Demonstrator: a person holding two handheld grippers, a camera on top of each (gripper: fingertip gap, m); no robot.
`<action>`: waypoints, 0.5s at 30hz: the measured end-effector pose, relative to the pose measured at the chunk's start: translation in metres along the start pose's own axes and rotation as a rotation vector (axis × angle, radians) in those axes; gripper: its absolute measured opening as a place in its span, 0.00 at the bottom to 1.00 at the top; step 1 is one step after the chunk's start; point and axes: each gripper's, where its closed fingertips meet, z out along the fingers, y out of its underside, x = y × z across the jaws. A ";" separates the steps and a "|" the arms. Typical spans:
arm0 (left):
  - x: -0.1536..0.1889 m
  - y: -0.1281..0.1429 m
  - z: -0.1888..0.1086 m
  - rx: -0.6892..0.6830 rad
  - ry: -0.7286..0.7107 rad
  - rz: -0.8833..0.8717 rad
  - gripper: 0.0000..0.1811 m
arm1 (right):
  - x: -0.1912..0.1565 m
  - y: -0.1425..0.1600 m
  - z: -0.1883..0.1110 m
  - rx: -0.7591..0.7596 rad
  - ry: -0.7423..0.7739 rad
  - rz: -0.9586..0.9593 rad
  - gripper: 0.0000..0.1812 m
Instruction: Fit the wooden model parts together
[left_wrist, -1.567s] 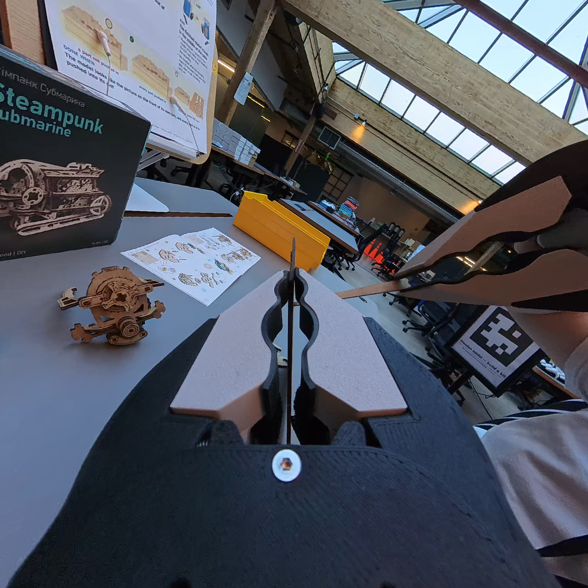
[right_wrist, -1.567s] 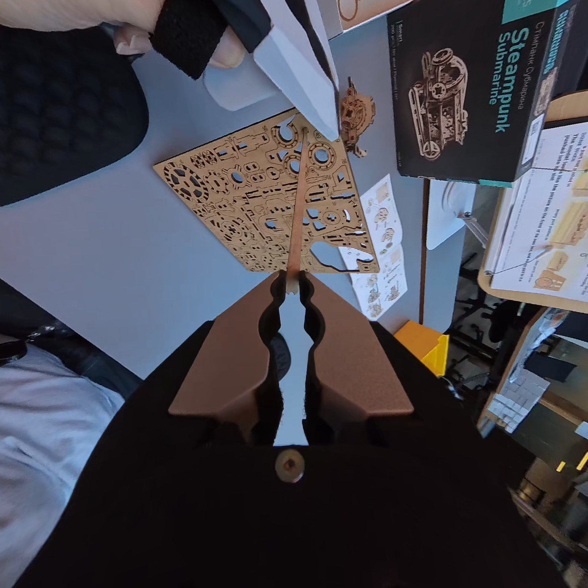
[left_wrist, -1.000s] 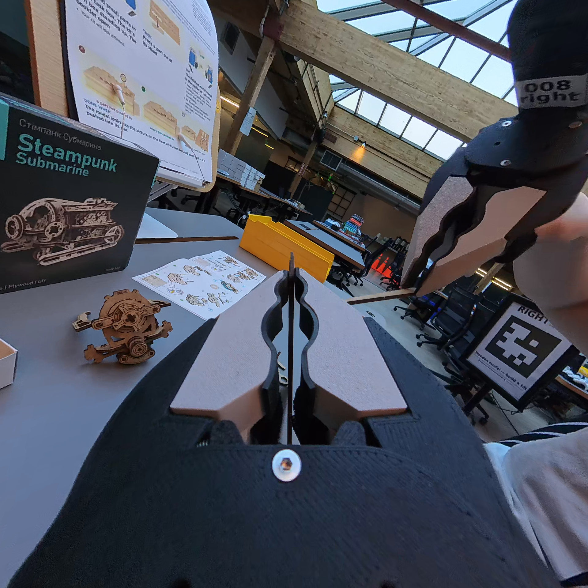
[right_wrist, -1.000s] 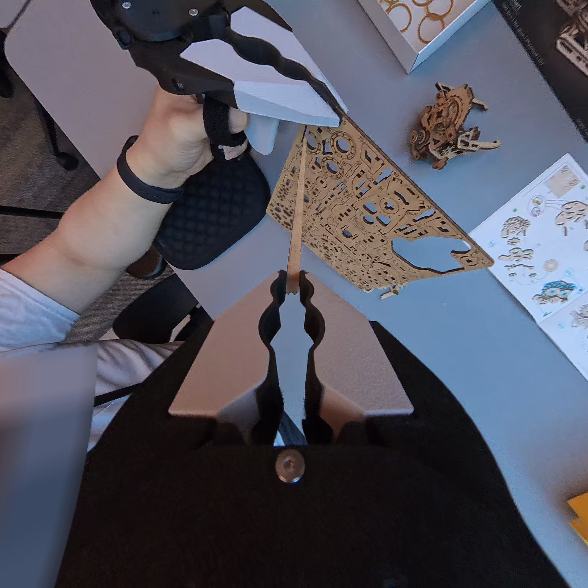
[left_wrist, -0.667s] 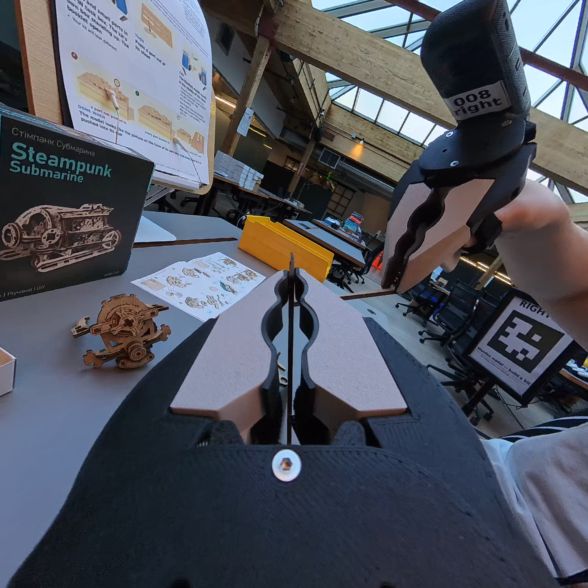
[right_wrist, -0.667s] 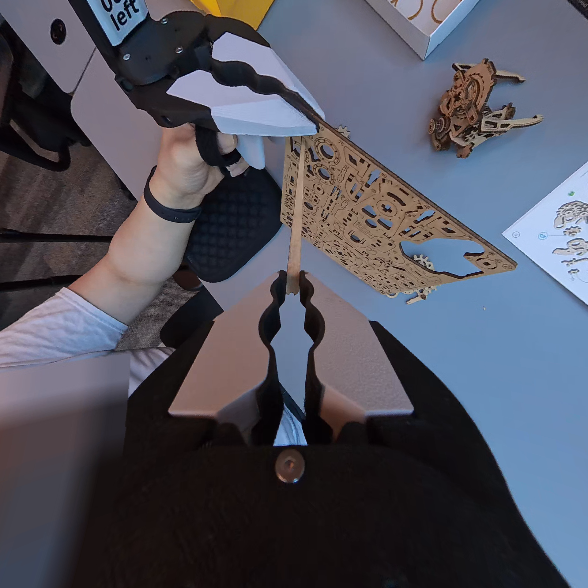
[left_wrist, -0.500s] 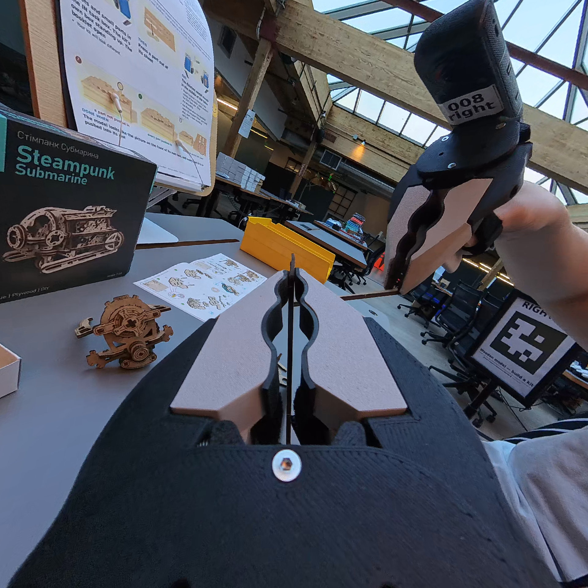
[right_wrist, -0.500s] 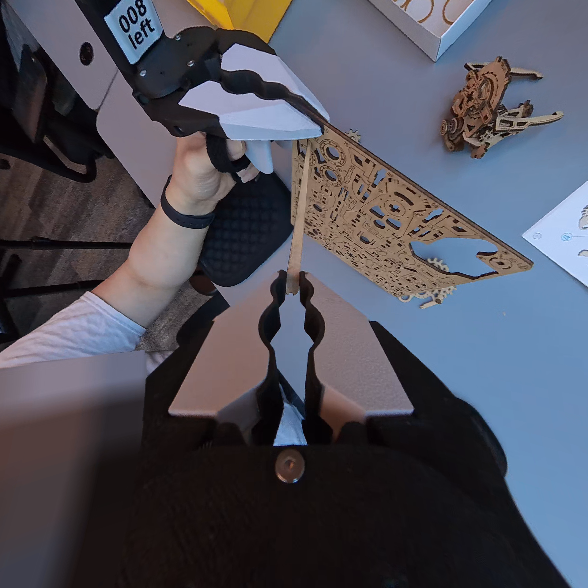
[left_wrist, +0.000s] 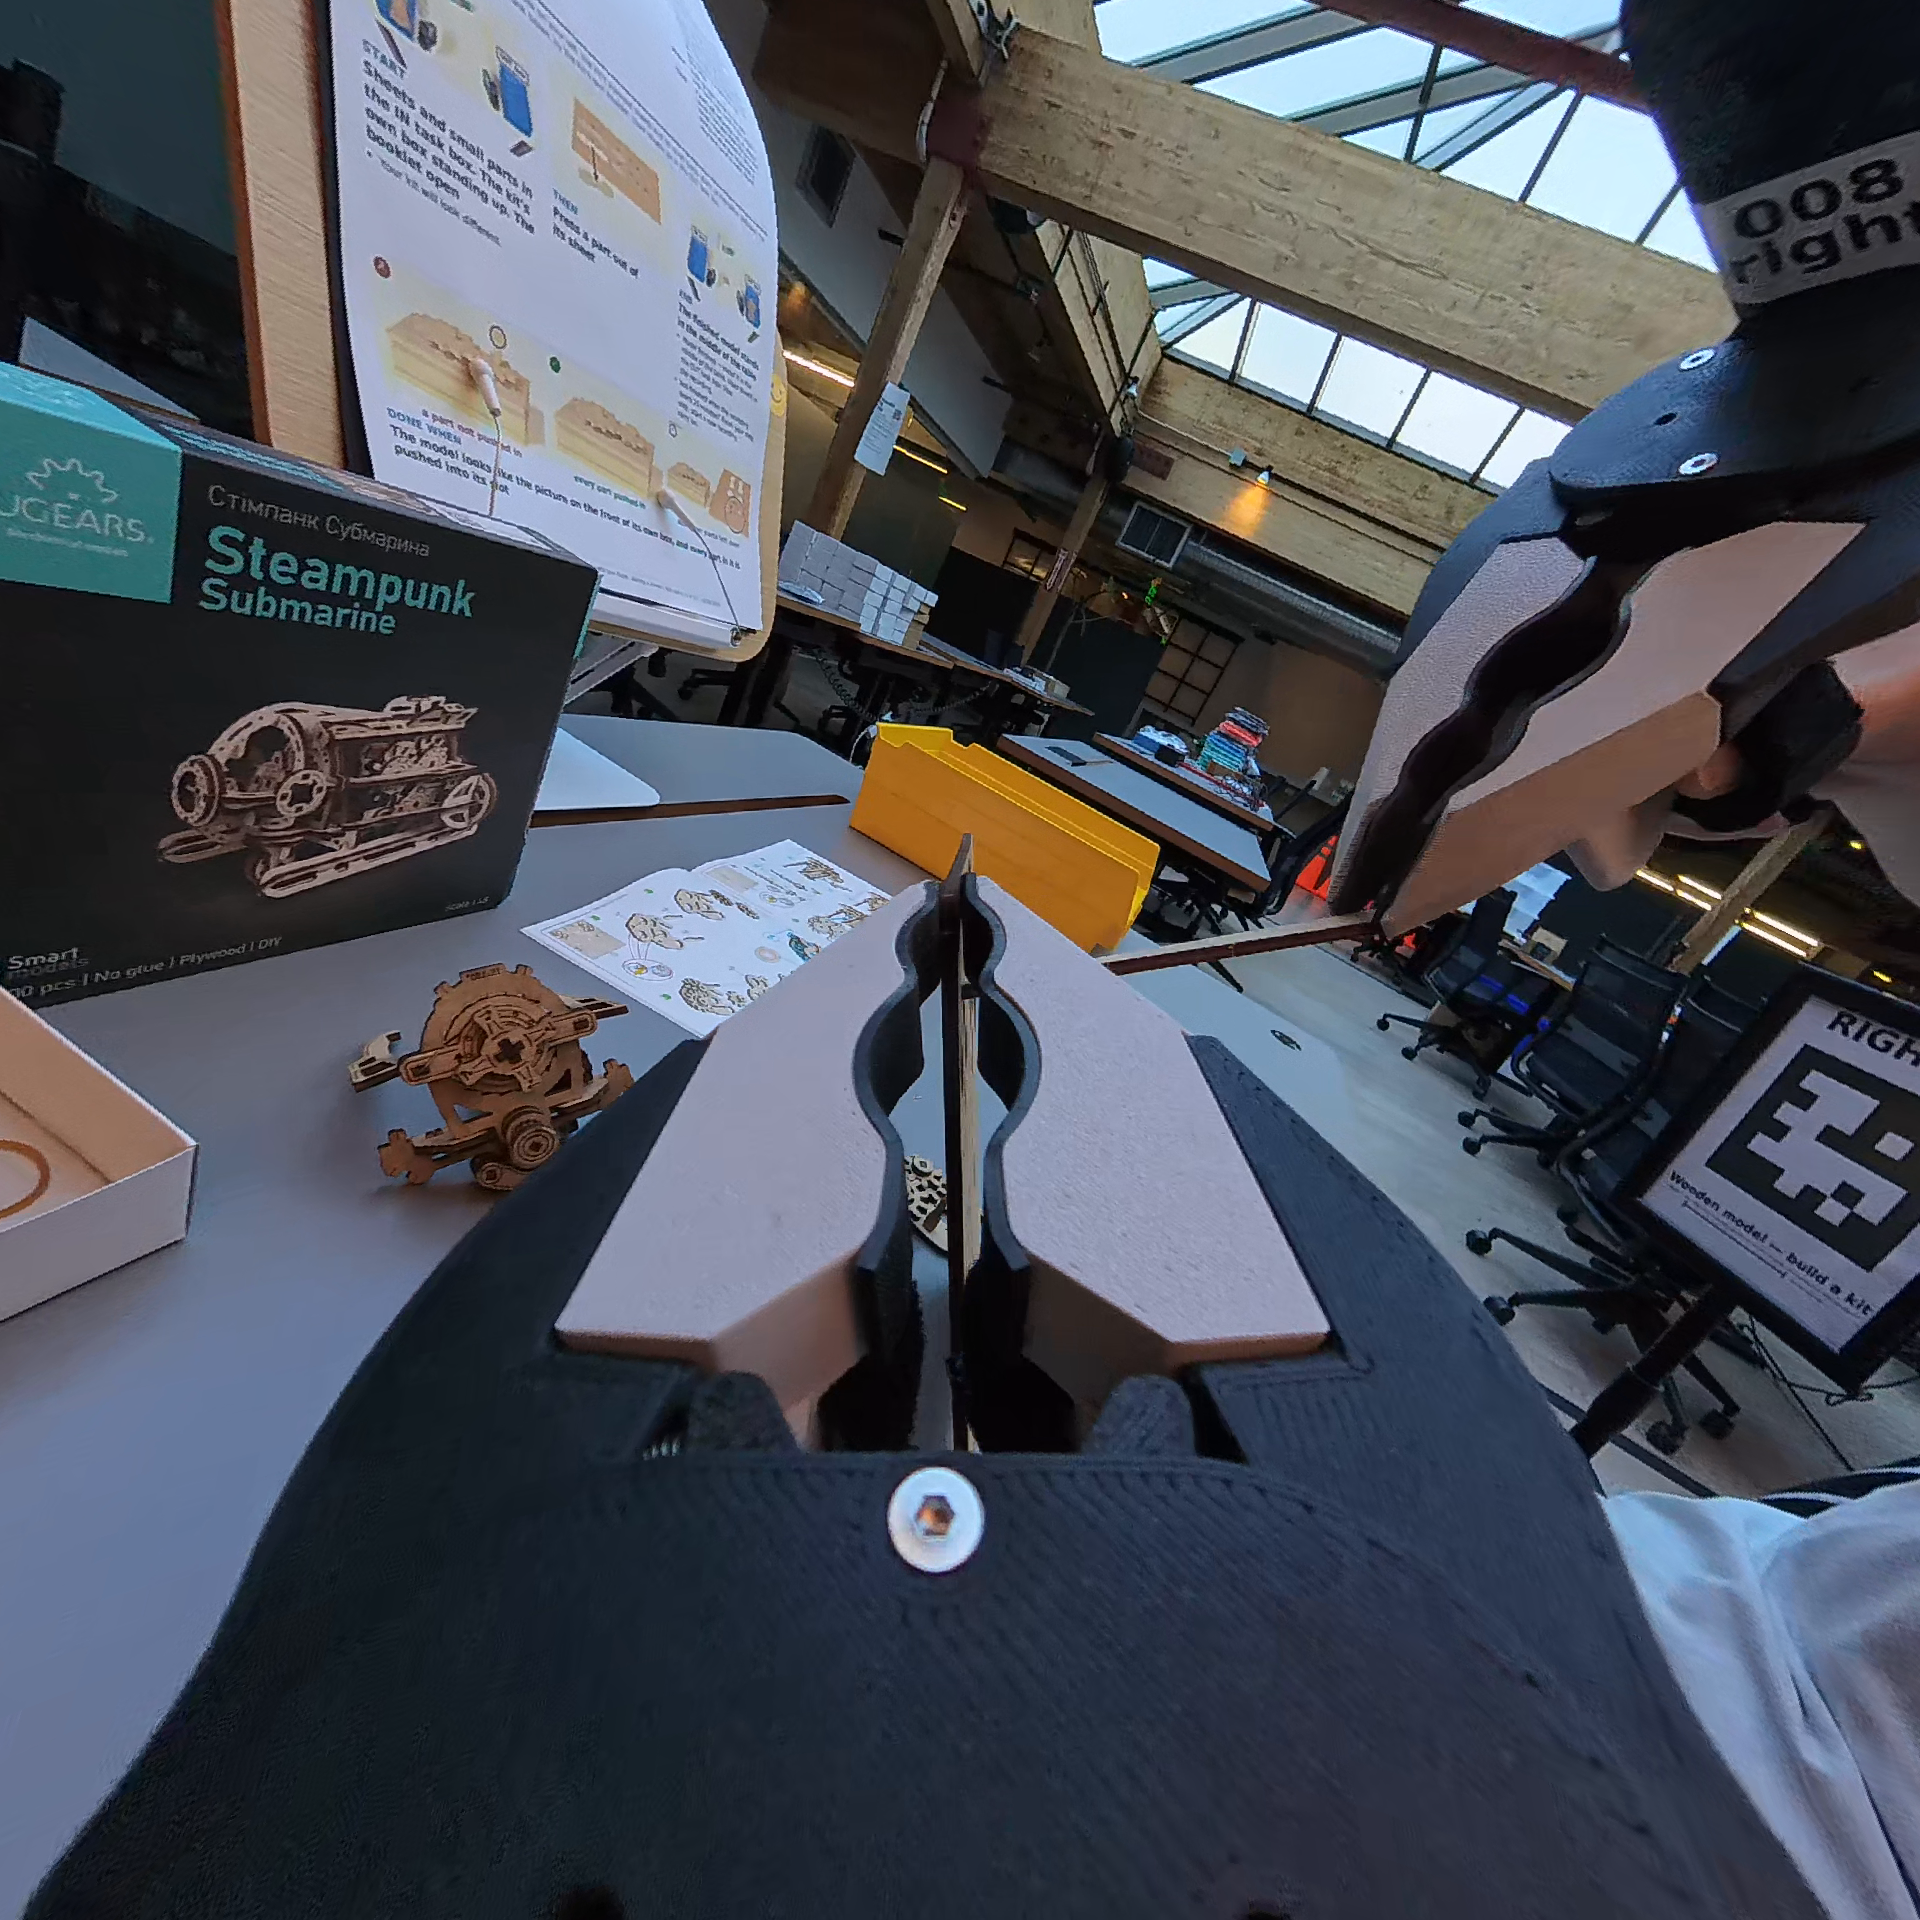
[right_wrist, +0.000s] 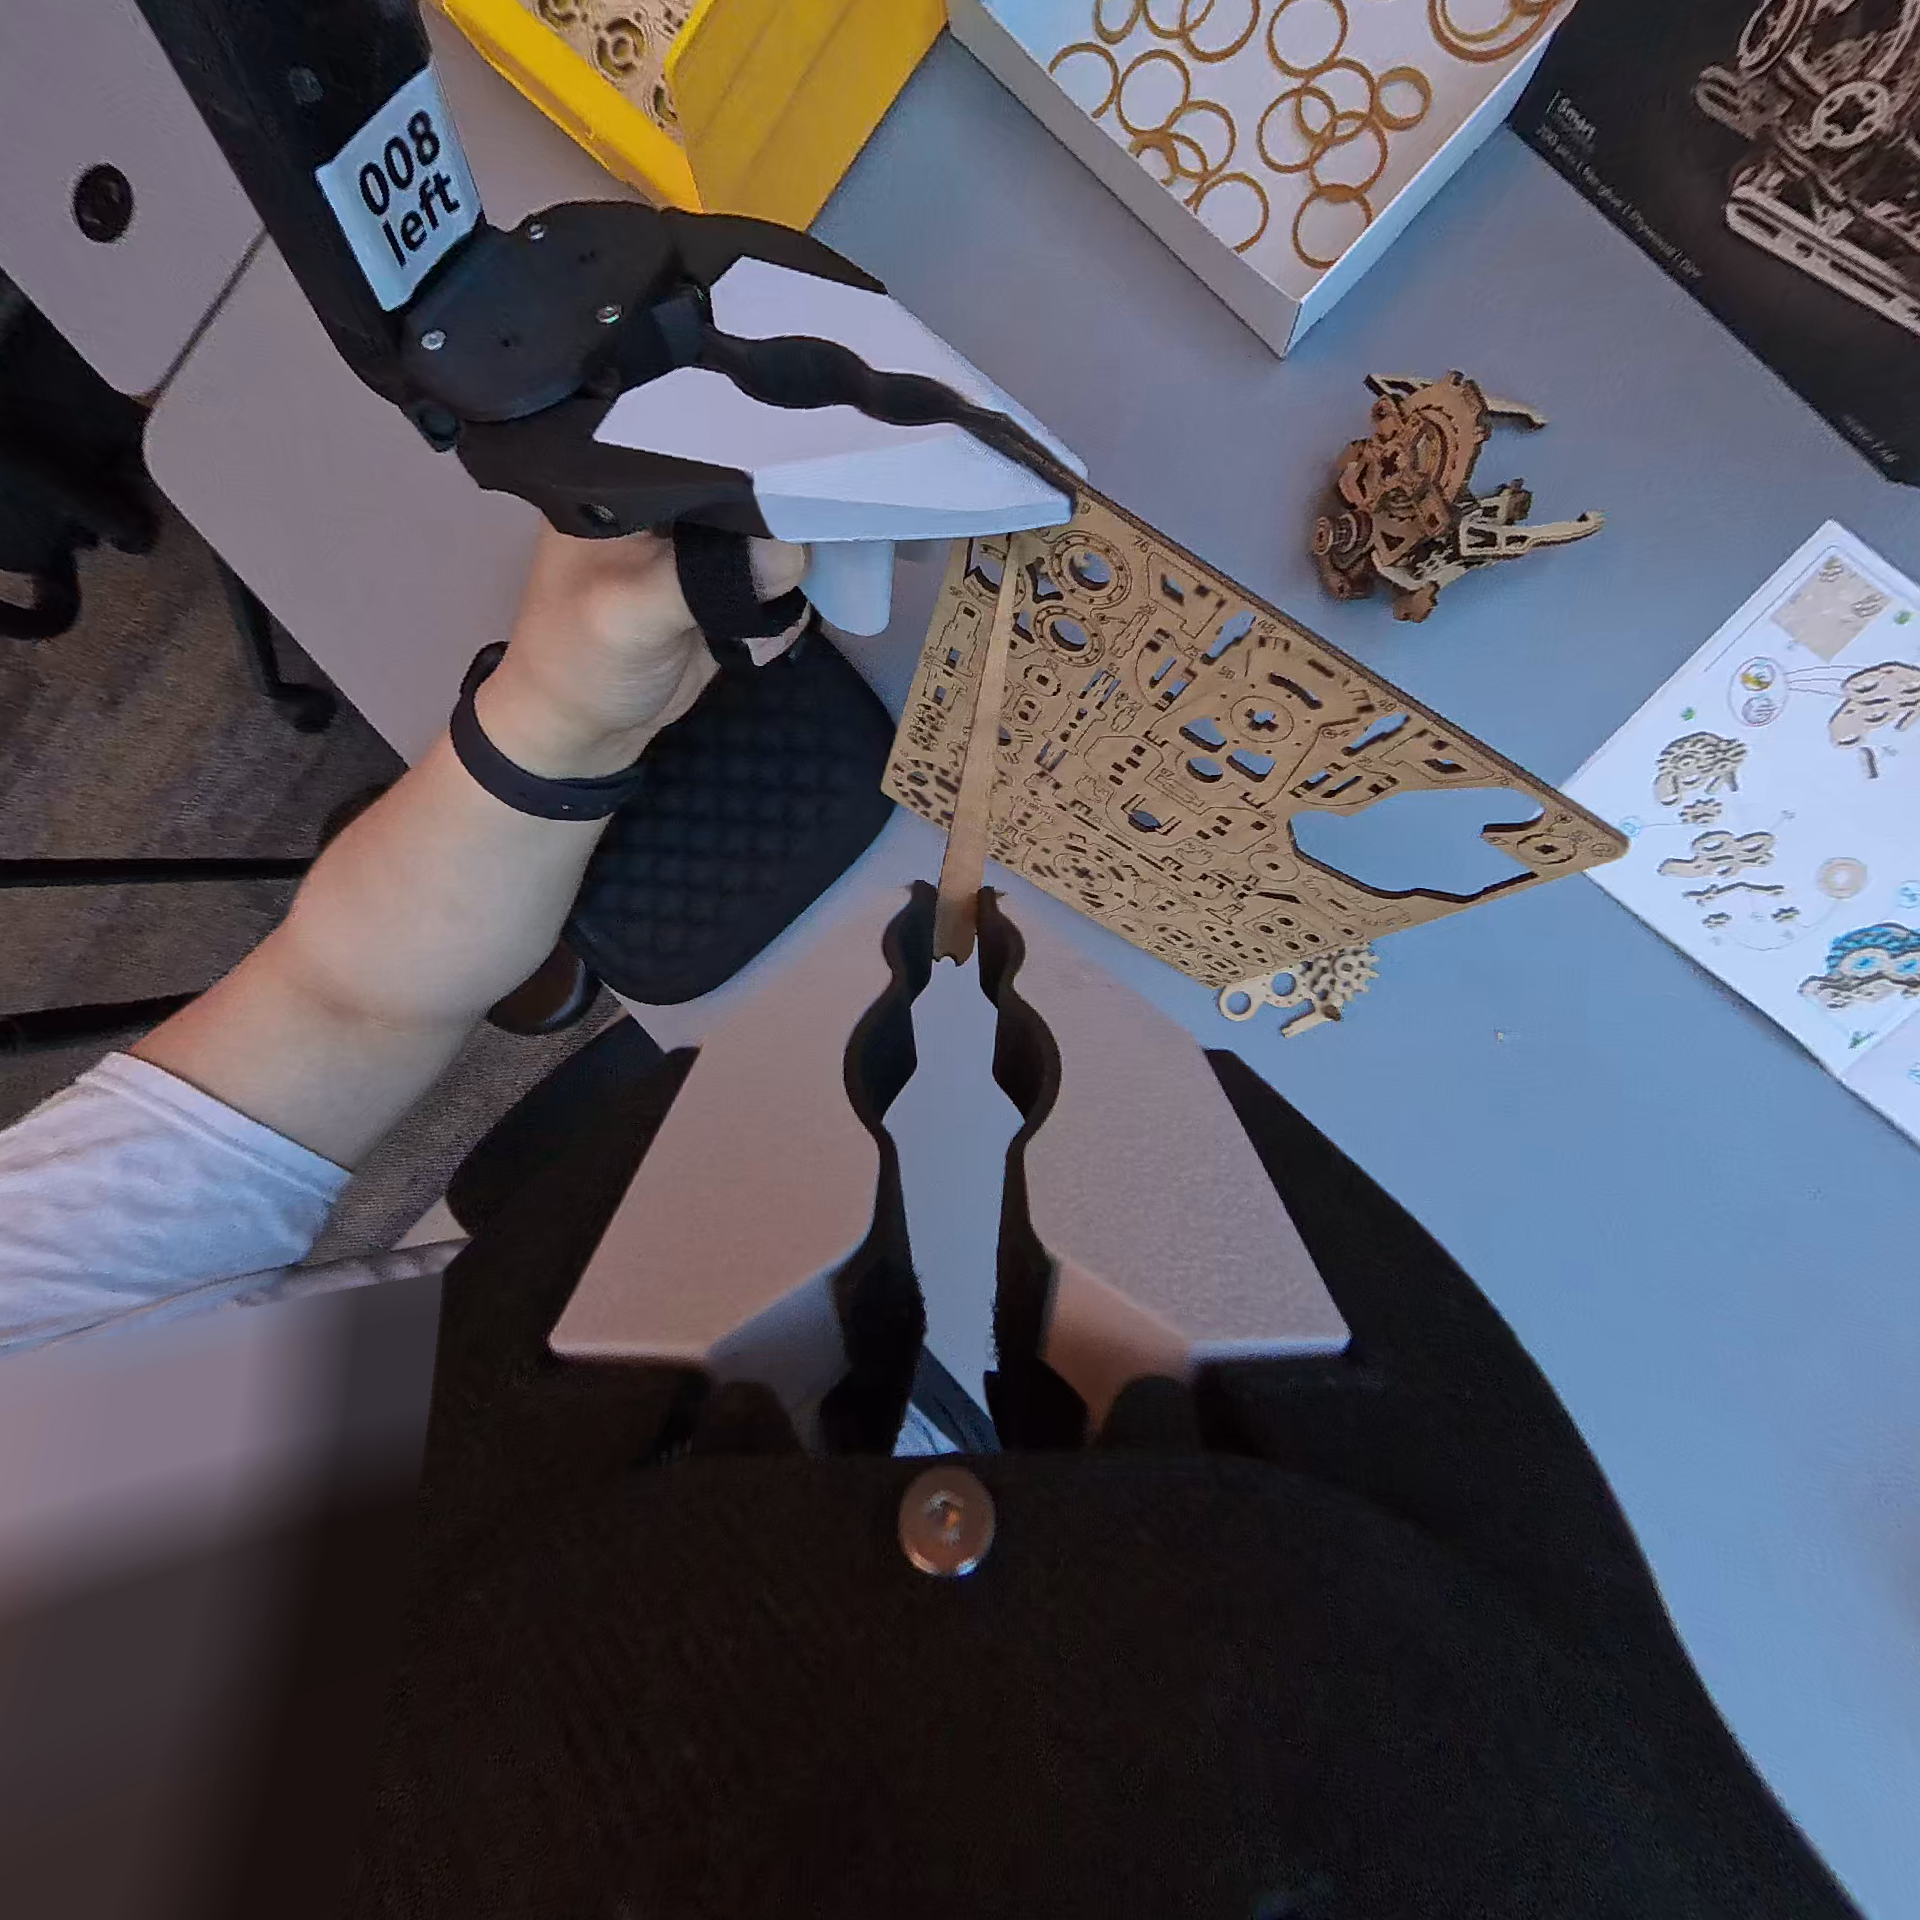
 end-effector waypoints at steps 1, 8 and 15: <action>0.000 0.000 0.000 0.001 -0.002 -0.003 0.00 | -0.001 -0.001 0.000 -0.004 0.024 -0.021 0.03; -0.005 -0.002 -0.002 0.014 -0.017 -0.012 0.00 | -0.012 -0.012 0.005 0.028 0.079 -0.061 0.03; -0.009 -0.004 -0.005 0.031 -0.031 -0.044 0.00 | -0.014 -0.018 0.011 0.117 0.071 -0.014 0.03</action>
